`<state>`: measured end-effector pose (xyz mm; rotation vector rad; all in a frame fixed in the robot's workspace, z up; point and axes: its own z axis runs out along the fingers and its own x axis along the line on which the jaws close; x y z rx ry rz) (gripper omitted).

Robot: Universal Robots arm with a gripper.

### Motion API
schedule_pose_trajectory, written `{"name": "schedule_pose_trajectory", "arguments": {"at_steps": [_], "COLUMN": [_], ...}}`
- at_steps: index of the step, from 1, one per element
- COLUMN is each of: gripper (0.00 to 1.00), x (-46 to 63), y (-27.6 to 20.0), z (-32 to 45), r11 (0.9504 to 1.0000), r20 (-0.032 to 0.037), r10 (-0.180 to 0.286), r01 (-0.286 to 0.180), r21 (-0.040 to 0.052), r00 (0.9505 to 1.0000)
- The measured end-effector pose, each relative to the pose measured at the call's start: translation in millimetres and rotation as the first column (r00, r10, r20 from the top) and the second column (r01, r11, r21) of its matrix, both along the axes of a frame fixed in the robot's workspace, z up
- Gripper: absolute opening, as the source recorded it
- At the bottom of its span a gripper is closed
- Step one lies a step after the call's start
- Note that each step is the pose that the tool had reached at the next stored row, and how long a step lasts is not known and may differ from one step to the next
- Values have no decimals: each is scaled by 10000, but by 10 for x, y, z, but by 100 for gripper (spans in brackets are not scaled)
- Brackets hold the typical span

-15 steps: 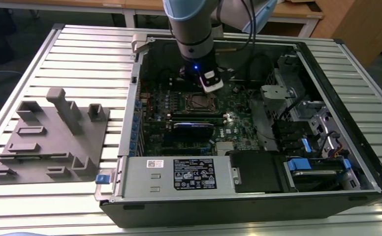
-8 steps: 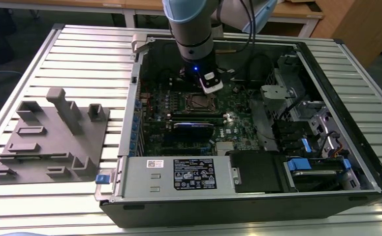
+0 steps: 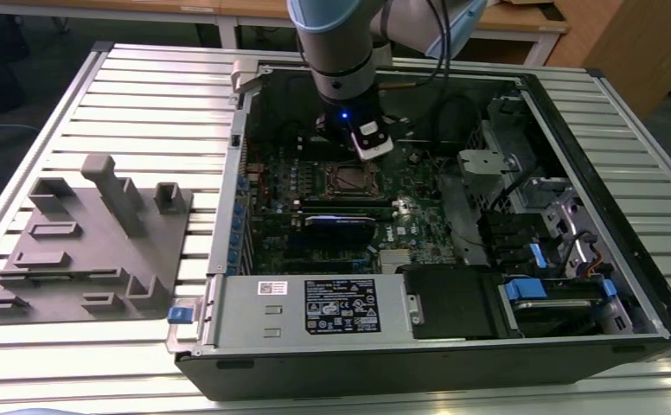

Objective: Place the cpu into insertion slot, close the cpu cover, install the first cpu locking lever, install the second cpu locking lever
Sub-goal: 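Install the first cpu locking lever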

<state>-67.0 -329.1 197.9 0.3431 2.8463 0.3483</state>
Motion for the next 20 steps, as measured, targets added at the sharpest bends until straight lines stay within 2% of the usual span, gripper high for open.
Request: {"name": "schedule_pose_trajectory", "arguments": {"at_steps": [7, 20], "gripper": [11, 11], "x": [-15, -116], "y": [4, 62], "z": [12, 4], "r11": [10000, 10000], "r20": [0, 12], "r10": [0, -6], "r01": [0, 6], "r21": [20, 35], "r00": [10000, 10000]}}
